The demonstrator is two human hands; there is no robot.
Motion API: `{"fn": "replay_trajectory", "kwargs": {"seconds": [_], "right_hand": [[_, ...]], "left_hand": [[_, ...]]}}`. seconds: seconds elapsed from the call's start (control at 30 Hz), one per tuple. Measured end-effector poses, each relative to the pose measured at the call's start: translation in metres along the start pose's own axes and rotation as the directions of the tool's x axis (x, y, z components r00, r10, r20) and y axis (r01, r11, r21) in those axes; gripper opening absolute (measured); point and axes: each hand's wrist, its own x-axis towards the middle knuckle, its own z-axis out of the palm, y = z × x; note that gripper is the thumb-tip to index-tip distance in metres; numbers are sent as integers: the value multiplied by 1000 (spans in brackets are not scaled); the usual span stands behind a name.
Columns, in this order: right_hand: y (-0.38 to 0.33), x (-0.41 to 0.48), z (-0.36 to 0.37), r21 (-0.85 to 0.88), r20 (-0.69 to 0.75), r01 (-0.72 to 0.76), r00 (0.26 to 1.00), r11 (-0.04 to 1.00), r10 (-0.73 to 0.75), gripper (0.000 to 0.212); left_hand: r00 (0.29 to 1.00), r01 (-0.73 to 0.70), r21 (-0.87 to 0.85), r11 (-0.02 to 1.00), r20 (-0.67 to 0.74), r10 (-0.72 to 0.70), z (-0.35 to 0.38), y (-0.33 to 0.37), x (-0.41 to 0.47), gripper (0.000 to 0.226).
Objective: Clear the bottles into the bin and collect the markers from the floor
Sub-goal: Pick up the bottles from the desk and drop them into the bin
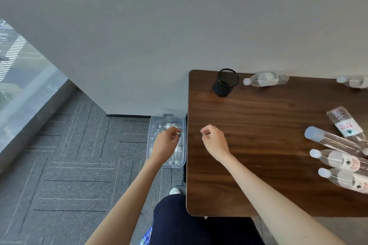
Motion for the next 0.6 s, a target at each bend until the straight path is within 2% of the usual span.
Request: {"fn": "replay_trajectory", "kwargs": {"seconds": [0.27, 0.6], "right_hand": [[67, 6, -73, 86, -104, -82, 990, 993, 91, 17], [191, 4, -192, 106, -179, -117, 975, 988, 134, 21]], "left_hand": [[994, -74, 24, 997, 87, 72, 72, 74, 8, 23], [983, -36, 77, 996, 183, 21, 194, 158, 0, 22]]}}
